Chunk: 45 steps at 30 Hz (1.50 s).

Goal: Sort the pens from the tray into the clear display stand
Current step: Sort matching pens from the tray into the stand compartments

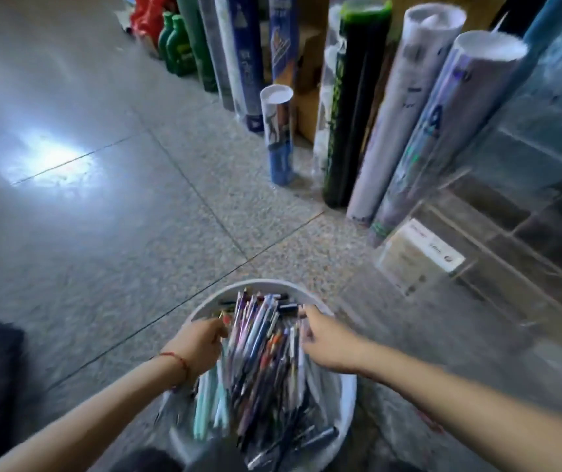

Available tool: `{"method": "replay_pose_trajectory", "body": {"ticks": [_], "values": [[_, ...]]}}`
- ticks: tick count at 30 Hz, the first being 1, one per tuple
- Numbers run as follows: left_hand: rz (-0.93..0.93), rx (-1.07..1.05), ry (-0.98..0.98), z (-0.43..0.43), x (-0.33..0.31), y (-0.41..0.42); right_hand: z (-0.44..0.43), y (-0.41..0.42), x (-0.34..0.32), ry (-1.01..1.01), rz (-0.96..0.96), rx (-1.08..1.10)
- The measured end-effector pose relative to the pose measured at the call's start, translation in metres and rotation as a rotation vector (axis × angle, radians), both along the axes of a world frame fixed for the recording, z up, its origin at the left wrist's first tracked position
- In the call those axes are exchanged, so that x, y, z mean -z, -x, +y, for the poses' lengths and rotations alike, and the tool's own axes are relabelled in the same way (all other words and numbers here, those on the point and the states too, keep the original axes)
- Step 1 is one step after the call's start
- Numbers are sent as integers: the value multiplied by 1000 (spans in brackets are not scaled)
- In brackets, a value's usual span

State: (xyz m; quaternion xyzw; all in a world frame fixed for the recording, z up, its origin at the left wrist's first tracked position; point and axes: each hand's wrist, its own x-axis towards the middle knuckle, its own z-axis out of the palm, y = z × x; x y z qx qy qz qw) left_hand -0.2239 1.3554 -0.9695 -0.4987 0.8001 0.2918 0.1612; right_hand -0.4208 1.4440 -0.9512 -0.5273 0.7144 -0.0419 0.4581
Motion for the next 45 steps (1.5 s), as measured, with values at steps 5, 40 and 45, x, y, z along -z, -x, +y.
{"method": "replay_pose_trajectory", "body": {"ticks": [5,40,45], "values": [[-59,-78,-6,17,22,-37,2,-9,32,-35,-19,42],[-62,548,250,66,37,47,-6,-7,95,-19,16,457],[-62,497,221,66,37,47,-15,-9,95,-29,-29,502]]}}
